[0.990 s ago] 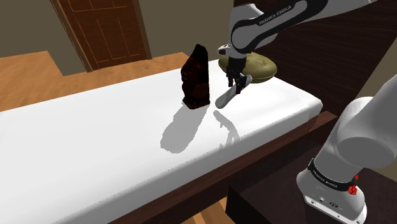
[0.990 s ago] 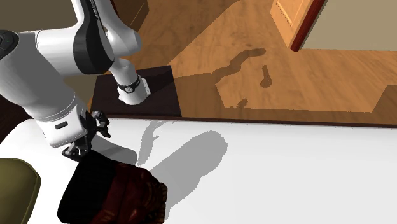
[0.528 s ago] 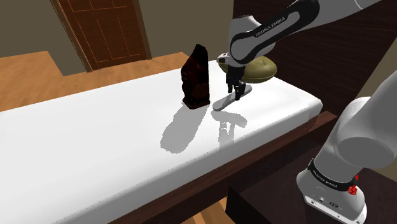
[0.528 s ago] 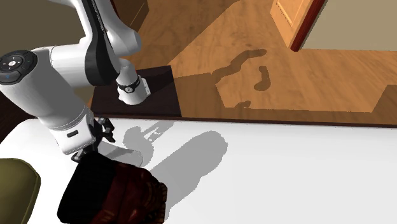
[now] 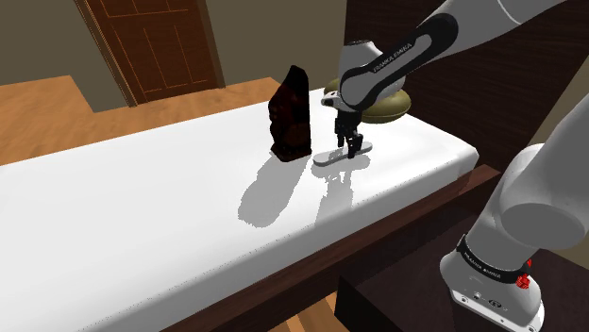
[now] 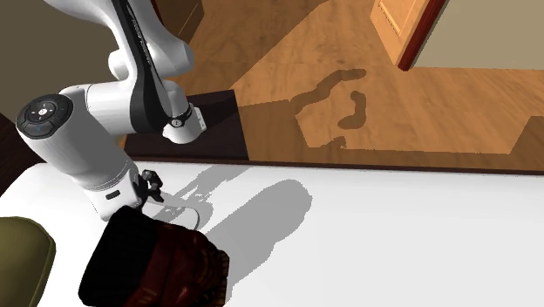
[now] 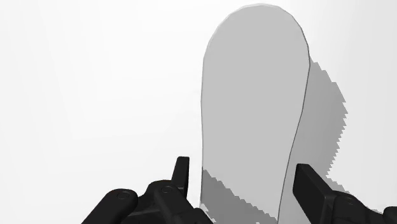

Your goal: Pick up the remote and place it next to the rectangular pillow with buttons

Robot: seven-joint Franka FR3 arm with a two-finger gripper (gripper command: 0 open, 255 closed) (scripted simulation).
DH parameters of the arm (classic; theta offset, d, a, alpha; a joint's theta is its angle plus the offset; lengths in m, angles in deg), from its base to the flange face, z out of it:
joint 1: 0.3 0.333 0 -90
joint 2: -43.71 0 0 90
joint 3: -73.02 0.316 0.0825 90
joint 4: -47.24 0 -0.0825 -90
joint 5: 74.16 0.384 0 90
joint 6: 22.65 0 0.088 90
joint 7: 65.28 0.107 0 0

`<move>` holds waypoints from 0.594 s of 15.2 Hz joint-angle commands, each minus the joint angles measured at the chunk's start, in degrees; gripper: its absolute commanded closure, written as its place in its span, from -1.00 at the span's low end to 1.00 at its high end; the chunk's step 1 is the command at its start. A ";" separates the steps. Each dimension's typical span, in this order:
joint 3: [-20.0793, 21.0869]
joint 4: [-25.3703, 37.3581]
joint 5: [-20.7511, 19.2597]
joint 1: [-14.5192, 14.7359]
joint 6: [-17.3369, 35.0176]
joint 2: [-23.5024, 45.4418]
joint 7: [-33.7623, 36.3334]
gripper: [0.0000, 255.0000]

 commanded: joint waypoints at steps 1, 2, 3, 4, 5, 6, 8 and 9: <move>-0.01 -0.12 0.06 0.02 0.45 0.33 -0.06 1.00; -0.01 -0.12 0.06 0.02 0.45 0.33 -0.06 1.00; -0.01 -0.12 0.06 0.03 0.45 0.33 -0.06 1.00; -0.01 -0.12 0.06 0.03 0.45 0.33 -0.06 1.00; -0.01 -0.11 0.06 0.03 0.45 0.33 -0.06 1.00; -0.01 -0.11 0.06 0.03 0.45 0.33 -0.06 1.00; -0.02 -0.12 0.06 0.02 0.45 0.33 -0.06 -1.00; -0.02 -0.12 0.06 0.02 0.45 0.33 -0.07 -1.00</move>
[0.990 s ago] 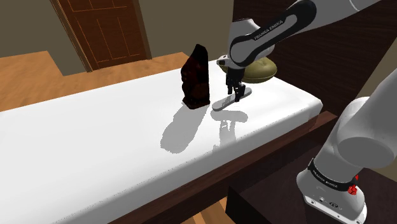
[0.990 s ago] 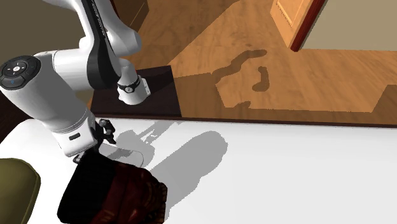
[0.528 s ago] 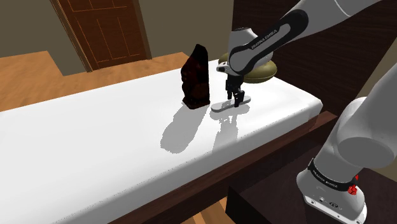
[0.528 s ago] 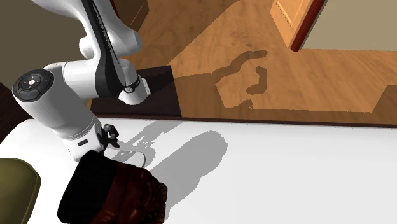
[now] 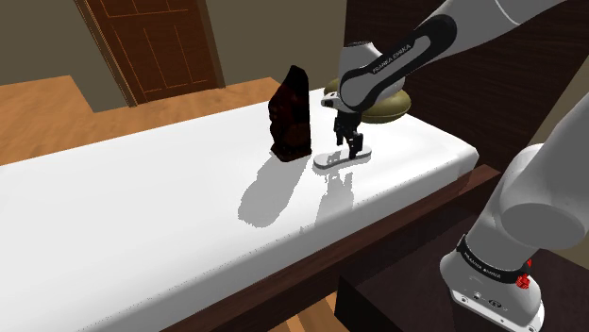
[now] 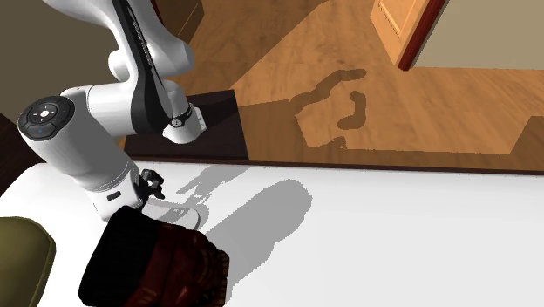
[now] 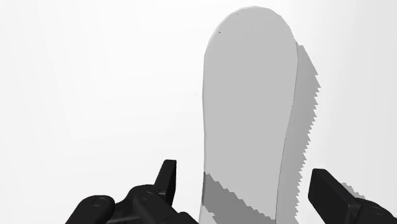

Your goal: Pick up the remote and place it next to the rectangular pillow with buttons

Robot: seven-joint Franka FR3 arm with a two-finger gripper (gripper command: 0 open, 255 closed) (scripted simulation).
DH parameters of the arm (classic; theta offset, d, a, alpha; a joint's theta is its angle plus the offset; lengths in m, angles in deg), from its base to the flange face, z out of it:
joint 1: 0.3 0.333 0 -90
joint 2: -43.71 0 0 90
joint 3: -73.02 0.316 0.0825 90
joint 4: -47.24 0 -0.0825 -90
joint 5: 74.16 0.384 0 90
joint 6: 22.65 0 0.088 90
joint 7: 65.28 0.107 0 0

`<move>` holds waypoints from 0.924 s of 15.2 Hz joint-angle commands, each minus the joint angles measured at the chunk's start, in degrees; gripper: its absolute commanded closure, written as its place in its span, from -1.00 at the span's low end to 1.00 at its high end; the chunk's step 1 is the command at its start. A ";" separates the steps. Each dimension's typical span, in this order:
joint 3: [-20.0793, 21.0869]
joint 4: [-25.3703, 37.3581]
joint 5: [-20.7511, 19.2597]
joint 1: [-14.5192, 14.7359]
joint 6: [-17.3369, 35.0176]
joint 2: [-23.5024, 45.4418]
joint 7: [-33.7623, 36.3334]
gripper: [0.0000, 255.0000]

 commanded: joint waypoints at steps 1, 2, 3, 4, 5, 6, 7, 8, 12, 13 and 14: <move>0.00 0.00 0.00 0.00 0.00 0.00 0.00 -1.00; 0.00 0.00 0.00 0.00 0.00 0.00 0.00 -1.00; 0.00 0.00 0.00 0.00 0.00 0.00 0.00 -1.00; 0.08 0.82 -0.21 -0.02 -2.10 -1.30 0.18 -1.00; 0.16 1.71 -0.39 -0.04 -4.18 -2.50 0.33 -1.00; 0.24 2.68 -0.54 -0.06 -6.26 -3.62 0.45 -1.00; 0.31 3.50 -0.64 -0.08 -7.89 -4.43 0.54 -1.00; 0.32 3.50 -0.63 -0.08 -7.89 -4.43 0.54 -1.00; 0.32 3.50 -0.63 -0.08 -7.89 -4.43 0.54 -1.00; 0.32 3.50 -0.63 -0.08 -7.89 -4.43 0.54 -1.00; 0.32 3.50 -0.63 -0.08 -7.89 -4.43 0.54 -1.00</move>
